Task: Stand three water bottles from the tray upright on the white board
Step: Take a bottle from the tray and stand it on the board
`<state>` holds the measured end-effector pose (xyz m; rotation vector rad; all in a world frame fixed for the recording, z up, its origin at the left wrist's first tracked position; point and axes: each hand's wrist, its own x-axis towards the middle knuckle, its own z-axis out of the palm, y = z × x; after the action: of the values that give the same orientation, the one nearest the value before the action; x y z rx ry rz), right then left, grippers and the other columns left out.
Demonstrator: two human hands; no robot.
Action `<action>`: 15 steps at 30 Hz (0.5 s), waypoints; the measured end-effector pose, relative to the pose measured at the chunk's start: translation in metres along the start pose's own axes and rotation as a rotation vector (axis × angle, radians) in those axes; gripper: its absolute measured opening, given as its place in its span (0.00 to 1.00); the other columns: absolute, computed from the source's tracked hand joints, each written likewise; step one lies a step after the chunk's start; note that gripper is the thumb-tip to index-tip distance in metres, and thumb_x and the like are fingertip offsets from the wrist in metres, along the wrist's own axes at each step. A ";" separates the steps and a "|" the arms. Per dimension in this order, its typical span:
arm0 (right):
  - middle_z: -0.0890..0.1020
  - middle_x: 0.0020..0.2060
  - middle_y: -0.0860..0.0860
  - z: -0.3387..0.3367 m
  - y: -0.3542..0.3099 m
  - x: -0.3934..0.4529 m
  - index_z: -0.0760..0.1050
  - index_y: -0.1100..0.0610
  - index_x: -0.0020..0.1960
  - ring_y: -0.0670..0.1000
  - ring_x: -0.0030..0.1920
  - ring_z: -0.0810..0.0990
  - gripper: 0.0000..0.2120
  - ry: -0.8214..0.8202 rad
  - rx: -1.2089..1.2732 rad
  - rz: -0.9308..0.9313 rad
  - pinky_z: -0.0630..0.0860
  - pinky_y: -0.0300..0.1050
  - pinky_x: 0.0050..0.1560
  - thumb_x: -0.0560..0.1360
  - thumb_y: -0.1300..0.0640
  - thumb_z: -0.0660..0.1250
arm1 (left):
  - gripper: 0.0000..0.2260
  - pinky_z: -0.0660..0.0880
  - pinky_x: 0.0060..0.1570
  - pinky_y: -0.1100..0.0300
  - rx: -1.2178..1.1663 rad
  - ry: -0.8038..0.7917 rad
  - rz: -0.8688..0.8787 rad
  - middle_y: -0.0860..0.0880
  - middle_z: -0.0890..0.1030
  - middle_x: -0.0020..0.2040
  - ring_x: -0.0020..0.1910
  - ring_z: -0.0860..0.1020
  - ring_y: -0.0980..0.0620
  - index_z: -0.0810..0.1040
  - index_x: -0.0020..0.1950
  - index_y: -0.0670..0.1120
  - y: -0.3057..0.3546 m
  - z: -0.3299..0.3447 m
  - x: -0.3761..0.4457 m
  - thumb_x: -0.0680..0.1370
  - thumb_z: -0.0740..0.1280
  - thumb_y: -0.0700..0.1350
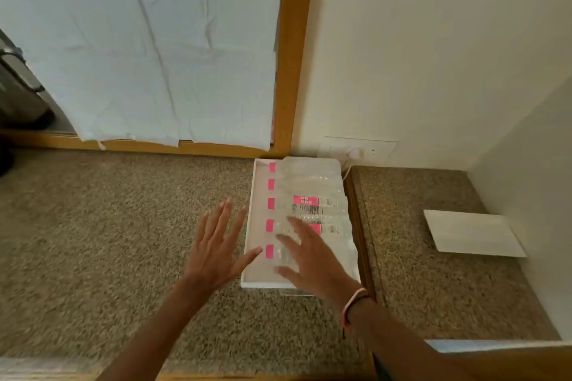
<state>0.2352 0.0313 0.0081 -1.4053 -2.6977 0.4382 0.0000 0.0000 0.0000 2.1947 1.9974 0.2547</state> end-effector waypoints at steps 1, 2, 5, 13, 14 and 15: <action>0.66 0.77 0.61 0.013 -0.004 0.002 0.71 0.56 0.72 0.62 0.77 0.64 0.31 0.002 -0.096 -0.057 0.64 0.55 0.75 0.75 0.40 0.69 | 0.41 0.58 0.77 0.37 0.003 -0.048 -0.008 0.38 0.57 0.81 0.80 0.58 0.39 0.58 0.80 0.47 -0.004 0.008 -0.006 0.76 0.47 0.73; 0.72 0.73 0.60 0.018 -0.009 0.006 0.75 0.57 0.68 0.62 0.73 0.70 0.29 -0.002 -0.158 -0.069 0.69 0.54 0.72 0.73 0.42 0.72 | 0.41 0.59 0.76 0.36 0.013 -0.054 -0.017 0.38 0.58 0.80 0.79 0.59 0.38 0.58 0.79 0.46 -0.008 0.014 -0.010 0.76 0.46 0.73; 0.82 0.58 0.56 0.033 -0.022 0.017 0.80 0.57 0.57 0.57 0.59 0.79 0.22 0.008 -0.328 -0.038 0.76 0.52 0.63 0.69 0.46 0.76 | 0.39 0.61 0.76 0.38 0.004 -0.103 -0.008 0.38 0.63 0.79 0.77 0.64 0.38 0.62 0.78 0.46 -0.016 0.038 -0.026 0.78 0.46 0.72; 0.86 0.48 0.50 -0.017 -0.029 0.014 0.84 0.55 0.49 0.53 0.50 0.84 0.22 0.255 -0.323 0.018 0.80 0.51 0.55 0.63 0.40 0.79 | 0.39 0.61 0.74 0.38 -0.011 -0.151 0.046 0.40 0.63 0.79 0.78 0.63 0.42 0.63 0.78 0.47 -0.027 0.058 -0.039 0.76 0.52 0.72; 0.86 0.47 0.50 -0.029 -0.026 0.008 0.84 0.56 0.50 0.53 0.49 0.85 0.23 0.311 -0.273 0.032 0.82 0.50 0.53 0.62 0.41 0.80 | 0.39 0.61 0.74 0.38 -0.013 -0.148 0.047 0.40 0.63 0.79 0.79 0.62 0.42 0.62 0.79 0.47 -0.027 0.058 -0.037 0.76 0.52 0.72; 0.87 0.46 0.51 -0.039 -0.021 0.001 0.84 0.57 0.50 0.53 0.48 0.85 0.23 0.370 -0.239 0.040 0.83 0.49 0.51 0.62 0.43 0.81 | 0.39 0.61 0.74 0.37 -0.020 -0.149 0.045 0.40 0.63 0.79 0.79 0.62 0.42 0.62 0.79 0.47 -0.027 0.059 -0.036 0.76 0.53 0.72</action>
<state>0.2250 0.0293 0.0510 -1.4277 -2.4811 -0.1401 -0.0153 -0.0341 -0.0646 2.1790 1.8615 0.1128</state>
